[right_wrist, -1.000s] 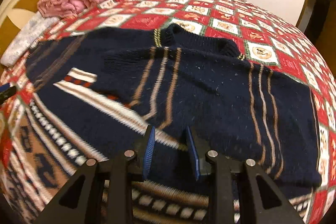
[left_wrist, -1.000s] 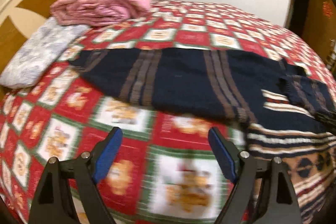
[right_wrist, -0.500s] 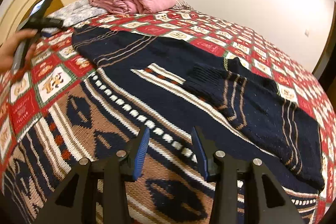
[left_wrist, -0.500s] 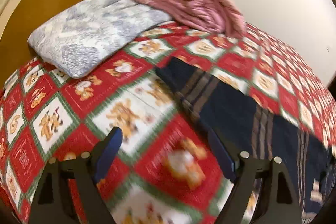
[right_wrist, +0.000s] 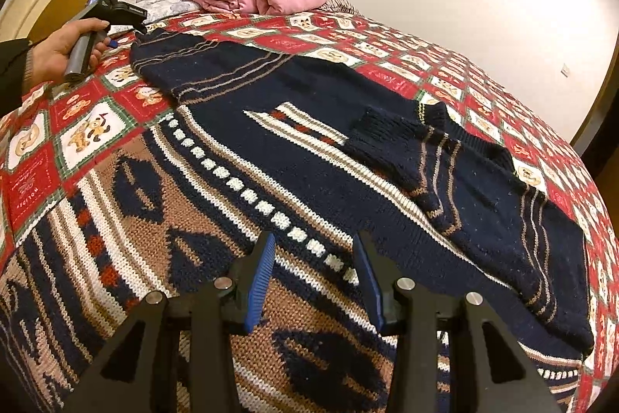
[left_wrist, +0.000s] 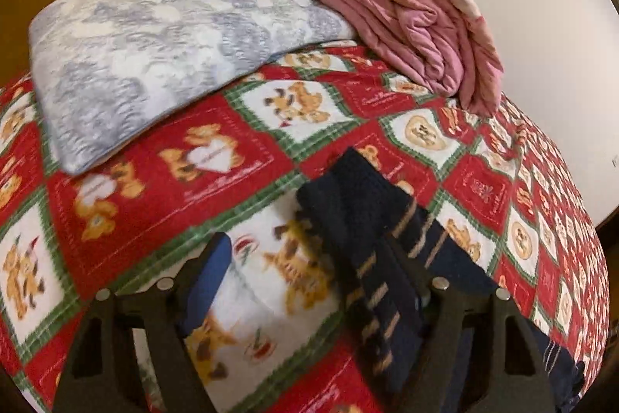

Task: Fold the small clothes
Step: 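Reach the left tool to the other sleeve cuff and grasp it, then lift the sleeve with the left tool and fold it across the sweater body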

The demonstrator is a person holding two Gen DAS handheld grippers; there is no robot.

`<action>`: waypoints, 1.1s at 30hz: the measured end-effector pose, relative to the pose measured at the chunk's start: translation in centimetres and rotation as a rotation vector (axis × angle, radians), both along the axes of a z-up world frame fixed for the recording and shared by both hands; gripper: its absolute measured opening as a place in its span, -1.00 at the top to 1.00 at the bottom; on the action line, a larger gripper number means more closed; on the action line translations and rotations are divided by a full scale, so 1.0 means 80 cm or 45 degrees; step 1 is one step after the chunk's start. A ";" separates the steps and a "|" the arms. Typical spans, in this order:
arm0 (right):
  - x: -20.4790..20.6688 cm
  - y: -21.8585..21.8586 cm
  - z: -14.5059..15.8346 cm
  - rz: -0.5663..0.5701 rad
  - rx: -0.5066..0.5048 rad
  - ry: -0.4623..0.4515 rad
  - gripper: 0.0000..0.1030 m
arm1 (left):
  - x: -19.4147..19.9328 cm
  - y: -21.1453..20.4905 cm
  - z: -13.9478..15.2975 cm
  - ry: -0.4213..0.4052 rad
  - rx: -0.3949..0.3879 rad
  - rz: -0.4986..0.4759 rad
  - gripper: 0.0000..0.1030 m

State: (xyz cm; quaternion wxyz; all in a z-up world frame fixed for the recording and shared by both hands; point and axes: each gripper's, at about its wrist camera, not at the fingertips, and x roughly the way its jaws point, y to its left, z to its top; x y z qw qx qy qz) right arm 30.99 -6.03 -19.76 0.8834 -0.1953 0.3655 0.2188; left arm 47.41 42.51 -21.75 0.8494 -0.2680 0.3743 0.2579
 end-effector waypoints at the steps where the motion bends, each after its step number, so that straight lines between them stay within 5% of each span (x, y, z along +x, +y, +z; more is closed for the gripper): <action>1: 0.000 0.001 -0.001 -0.001 -0.001 0.000 0.16 | 0.005 0.000 -0.001 0.011 0.003 -0.007 -0.39; 4: 0.000 0.002 -0.003 -0.006 -0.007 -0.005 0.13 | 0.015 -0.006 -0.006 0.026 -0.030 -0.054 0.26; 6: 0.000 0.002 -0.003 -0.011 -0.008 -0.006 0.10 | 0.020 -0.015 -0.009 0.033 -0.018 -0.086 0.30; 9: 0.001 0.001 -0.003 -0.019 -0.005 -0.002 0.05 | 0.028 -0.022 -0.010 0.045 -0.016 -0.134 0.84; 20: 0.001 -0.003 -0.001 -0.046 0.000 -0.021 -0.02 | -0.001 -0.050 0.036 -0.103 0.072 -0.154 0.87; 26: -0.002 -0.006 0.005 -0.062 0.006 -0.054 -0.02 | -0.010 -0.098 0.073 -0.224 0.035 -0.297 0.88; 33: -0.005 -0.040 0.028 -0.119 0.164 -0.045 -0.03 | -0.024 -0.188 0.105 -0.287 -0.020 -0.483 0.88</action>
